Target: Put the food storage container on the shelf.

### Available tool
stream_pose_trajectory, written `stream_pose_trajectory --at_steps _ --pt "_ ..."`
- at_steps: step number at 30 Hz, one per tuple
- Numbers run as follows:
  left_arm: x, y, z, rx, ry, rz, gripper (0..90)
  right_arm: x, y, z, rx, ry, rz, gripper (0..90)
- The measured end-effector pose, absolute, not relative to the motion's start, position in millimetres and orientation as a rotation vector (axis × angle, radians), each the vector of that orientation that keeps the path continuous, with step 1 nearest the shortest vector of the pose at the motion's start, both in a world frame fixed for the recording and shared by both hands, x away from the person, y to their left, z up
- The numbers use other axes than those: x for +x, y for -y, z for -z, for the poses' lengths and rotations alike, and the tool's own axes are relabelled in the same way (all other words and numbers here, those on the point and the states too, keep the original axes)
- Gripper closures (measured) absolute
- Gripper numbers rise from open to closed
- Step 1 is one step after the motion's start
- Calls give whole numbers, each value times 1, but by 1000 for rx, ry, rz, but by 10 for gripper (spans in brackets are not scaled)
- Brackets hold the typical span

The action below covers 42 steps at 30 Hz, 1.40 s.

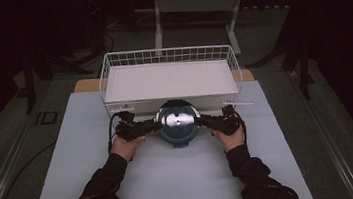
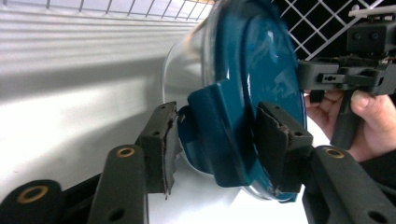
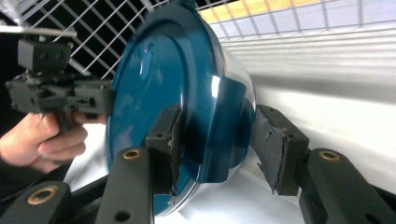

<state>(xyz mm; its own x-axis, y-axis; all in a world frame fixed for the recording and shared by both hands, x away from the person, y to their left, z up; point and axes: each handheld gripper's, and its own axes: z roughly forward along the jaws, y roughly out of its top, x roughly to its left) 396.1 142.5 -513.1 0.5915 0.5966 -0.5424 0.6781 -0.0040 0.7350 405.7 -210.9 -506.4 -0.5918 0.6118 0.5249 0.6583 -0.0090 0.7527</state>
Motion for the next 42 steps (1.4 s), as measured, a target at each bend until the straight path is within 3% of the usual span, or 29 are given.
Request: stream_pose_trajectory --at_steps 3,8,15,22,25,27,37,42 --pt "396 -141 509 1707 -1054 -32 475 407 207 507 -1414 2203 1716 513" --pt "399 -139 507 1699 -1078 -64 474 407 204 507 -1453 2198 1730 480" --pt "398 -138 508 1687 -1098 -68 405 403 201 504 -1484 2231 1733 426" --pt "383 -136 504 1691 -1008 -7 160 394 197 491 -1429 2297 1751 389" --pt "377 -138 500 1720 -993 16 115 389 195 486 -1413 2312 1749 362" --pt "374 -138 499 1734 -993 26 0 386 194 484 -1411 2329 1746 362" --pt "339 -145 491 1795 -915 36 0 359 191 471 -1356 2348 1762 366" --pt "323 -147 491 1818 -888 22 0 345 187 471 -1323 2341 1757 413"
